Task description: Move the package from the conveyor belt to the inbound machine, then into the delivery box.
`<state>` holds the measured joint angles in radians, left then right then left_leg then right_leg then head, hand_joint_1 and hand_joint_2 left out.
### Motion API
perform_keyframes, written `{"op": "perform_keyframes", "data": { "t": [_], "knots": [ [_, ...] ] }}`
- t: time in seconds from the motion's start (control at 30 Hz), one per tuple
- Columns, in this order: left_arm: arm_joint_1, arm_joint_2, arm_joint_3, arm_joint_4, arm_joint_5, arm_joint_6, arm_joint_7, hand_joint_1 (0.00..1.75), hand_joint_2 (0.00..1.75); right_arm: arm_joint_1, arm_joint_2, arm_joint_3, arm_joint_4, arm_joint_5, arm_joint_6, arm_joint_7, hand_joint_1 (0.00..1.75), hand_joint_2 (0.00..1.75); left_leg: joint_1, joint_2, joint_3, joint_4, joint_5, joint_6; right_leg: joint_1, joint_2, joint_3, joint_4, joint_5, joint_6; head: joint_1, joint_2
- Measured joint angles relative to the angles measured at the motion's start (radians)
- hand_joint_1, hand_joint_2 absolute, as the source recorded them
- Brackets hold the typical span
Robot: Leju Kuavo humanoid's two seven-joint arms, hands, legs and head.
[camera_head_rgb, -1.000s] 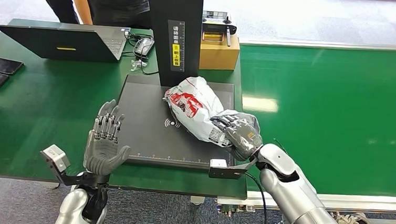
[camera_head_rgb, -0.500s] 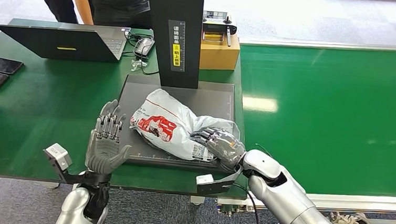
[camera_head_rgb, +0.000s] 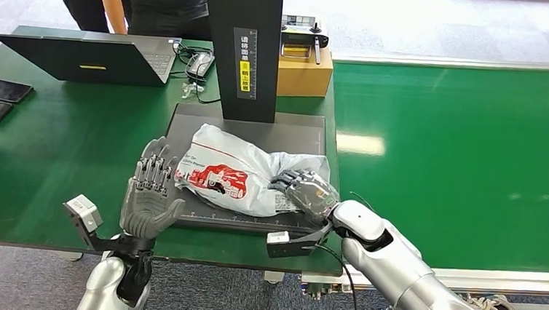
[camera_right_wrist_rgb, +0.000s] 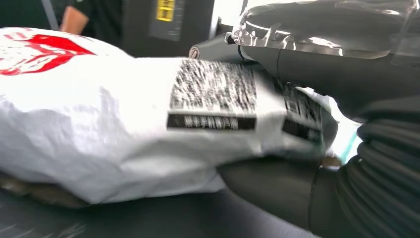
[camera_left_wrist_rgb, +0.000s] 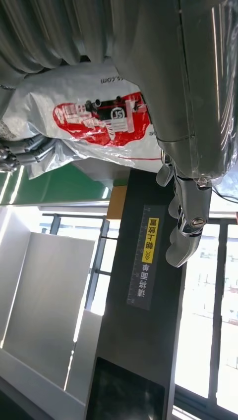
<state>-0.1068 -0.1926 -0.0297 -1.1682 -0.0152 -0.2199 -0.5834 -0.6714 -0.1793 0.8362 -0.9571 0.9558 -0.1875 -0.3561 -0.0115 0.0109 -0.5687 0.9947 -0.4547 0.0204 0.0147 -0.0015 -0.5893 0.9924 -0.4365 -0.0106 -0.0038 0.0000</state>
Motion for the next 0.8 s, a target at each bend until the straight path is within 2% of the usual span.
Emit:
{"op": "perform_keyframes", "data": {
  "t": [0.03,0.17,0.33,0.7,0.8],
  "knots": [
    [0.000,0.000,0.000,0.001,0.000,-0.004,0.000,0.00,1.75,-0.007,0.002,-0.006,0.031,-0.002,-0.028,-0.004,0.00,1.75,0.000,0.000,0.000,0.000,0.000,0.000,0.000,0.000,0.000,0.000,0.000,0.000,0.000,0.000],
    [0.000,0.000,-0.001,0.006,0.000,-0.008,-0.001,0.00,1.75,-0.020,0.016,-0.039,0.138,-0.005,-0.122,-0.023,0.00,1.75,0.000,-0.001,0.000,0.000,0.000,0.000,0.000,-0.001,0.000,0.000,0.000,0.000,0.000,0.000],
    [0.000,0.000,-0.005,0.007,0.000,-0.008,-0.001,0.00,1.75,-0.018,0.033,-0.072,0.196,-0.006,-0.204,-0.033,0.00,1.75,0.000,0.000,-0.001,0.000,0.000,0.000,0.000,0.000,0.000,0.000,0.000,0.000,0.000,0.000],
    [0.000,0.000,-0.018,0.017,0.003,-0.008,-0.007,0.00,1.75,0.033,0.047,-0.153,0.187,-0.086,-0.228,-0.127,0.00,1.75,0.000,0.000,0.000,0.000,0.000,0.000,0.000,0.000,0.000,0.000,0.000,0.000,0.000,0.000],
    [-0.001,0.000,-0.019,0.021,0.005,-0.008,-0.011,0.00,1.75,0.054,0.048,-0.176,0.168,-0.141,-0.196,-0.169,0.00,0.44,0.000,0.000,0.000,0.000,0.000,0.000,0.000,0.000,0.000,0.000,0.000,0.000,0.000,0.000]
  ]
}}
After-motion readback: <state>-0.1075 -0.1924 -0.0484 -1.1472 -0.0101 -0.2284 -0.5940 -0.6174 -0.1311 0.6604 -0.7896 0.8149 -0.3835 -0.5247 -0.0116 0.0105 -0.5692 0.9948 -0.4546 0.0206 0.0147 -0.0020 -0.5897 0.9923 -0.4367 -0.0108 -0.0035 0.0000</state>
